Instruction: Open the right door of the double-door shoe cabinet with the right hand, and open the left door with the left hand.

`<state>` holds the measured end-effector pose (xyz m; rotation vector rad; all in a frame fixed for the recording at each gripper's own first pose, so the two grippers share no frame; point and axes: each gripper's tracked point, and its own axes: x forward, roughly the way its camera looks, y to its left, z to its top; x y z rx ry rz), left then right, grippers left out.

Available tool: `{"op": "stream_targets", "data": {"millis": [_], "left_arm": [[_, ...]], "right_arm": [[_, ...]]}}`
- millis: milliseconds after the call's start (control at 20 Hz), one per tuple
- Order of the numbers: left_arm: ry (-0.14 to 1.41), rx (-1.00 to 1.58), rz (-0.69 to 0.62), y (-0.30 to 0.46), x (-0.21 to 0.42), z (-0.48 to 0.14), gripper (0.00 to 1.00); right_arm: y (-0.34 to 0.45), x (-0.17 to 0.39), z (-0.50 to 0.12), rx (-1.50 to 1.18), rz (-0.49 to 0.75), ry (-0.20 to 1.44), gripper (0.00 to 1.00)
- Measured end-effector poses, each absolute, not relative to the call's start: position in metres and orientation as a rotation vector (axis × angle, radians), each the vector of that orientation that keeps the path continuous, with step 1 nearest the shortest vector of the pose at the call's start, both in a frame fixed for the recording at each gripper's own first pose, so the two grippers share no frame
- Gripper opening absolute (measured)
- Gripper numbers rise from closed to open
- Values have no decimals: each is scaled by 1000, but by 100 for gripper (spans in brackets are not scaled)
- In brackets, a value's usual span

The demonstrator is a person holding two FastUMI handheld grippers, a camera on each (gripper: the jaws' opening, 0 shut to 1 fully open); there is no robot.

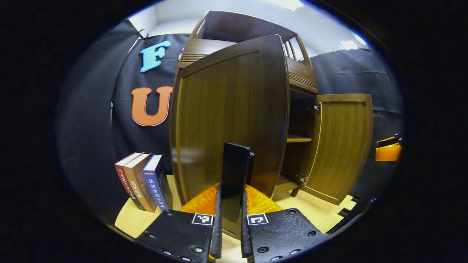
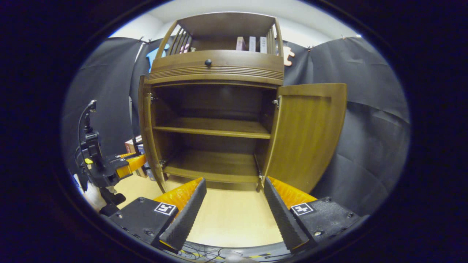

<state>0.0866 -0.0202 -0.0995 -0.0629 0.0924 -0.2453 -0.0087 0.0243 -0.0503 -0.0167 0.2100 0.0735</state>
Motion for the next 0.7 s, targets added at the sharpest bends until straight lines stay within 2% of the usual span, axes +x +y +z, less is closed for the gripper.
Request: {"op": "stream_targets", "data": {"millis": [600, 650, 700], "left_arm": [[65, -12, -171, 29, 64, -94, 19], [80, -10, -129, 36, 70, -100, 19], [57, -3, -109, 44, 65, -97, 7]], "right_arm": [[66, -12, -53, -17, 165, 210, 99], [68, -11, -53, -13, 171, 210, 99], [70, -12, -53, -13, 175, 211, 99]]}}
